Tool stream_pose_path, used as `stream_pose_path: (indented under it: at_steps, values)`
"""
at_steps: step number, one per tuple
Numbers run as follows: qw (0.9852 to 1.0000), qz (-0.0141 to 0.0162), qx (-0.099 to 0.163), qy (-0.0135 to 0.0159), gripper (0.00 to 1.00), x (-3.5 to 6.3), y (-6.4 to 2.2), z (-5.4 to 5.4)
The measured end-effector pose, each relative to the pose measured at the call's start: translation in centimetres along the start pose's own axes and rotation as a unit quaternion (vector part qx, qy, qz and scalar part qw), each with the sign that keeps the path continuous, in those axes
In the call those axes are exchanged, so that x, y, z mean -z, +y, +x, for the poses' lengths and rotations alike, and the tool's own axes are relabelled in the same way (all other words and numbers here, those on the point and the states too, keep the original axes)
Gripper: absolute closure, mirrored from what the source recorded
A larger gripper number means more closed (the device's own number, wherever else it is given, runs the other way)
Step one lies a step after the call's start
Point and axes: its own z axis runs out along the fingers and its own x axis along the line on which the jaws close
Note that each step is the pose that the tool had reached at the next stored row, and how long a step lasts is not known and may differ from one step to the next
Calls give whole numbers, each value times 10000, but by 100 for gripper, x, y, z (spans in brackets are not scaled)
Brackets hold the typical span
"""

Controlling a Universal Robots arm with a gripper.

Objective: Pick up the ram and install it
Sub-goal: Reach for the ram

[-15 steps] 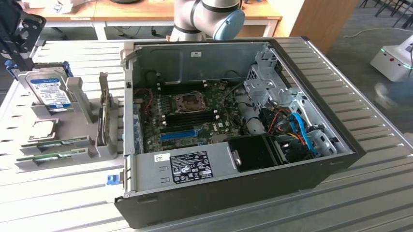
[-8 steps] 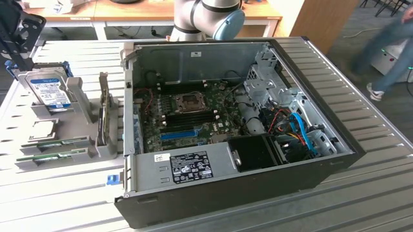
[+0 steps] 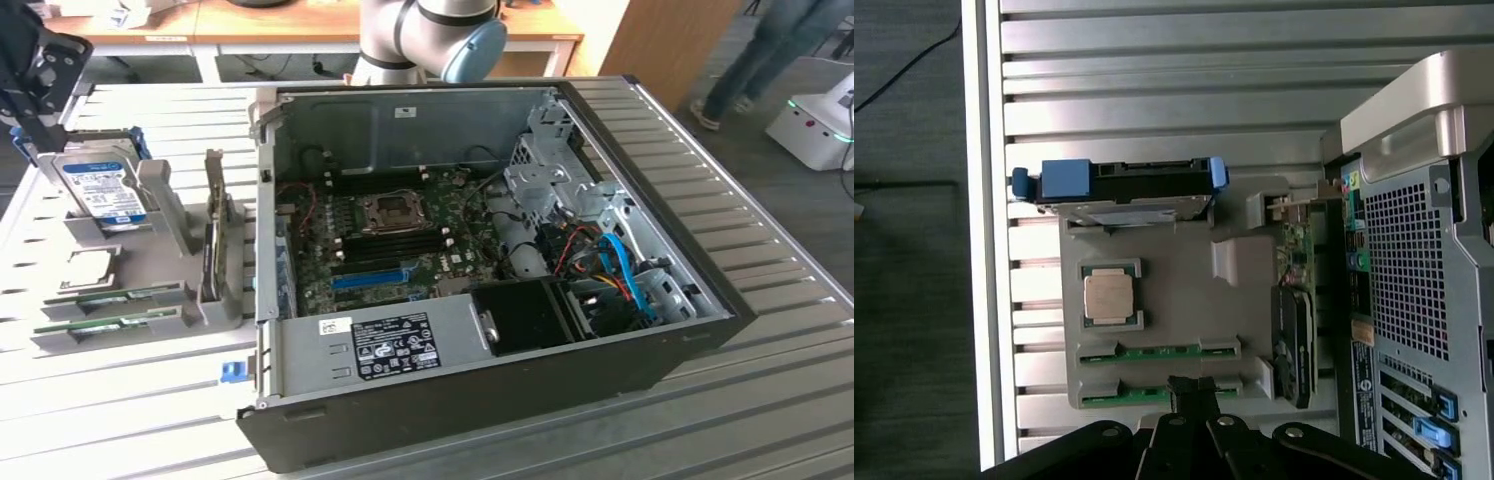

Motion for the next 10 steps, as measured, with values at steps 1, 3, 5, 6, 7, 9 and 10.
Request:
stream_pose_path:
  at_steps: [1,3,5,6,7,9,10]
  values:
    - [10000,1,0,0,89,1,-18,-2]
    - [10000,2,0,0,89,3,-56,-4]
    - [10000,2,0,0,89,4,-95,-7]
    - [10000,3,0,0,89,5,-111,-8]
    - [10000,3,0,0,89,5,-115,-8]
    - [10000,3,-1,0,89,5,-115,-8]
    - [10000,3,0,0,89,5,-115,-9]
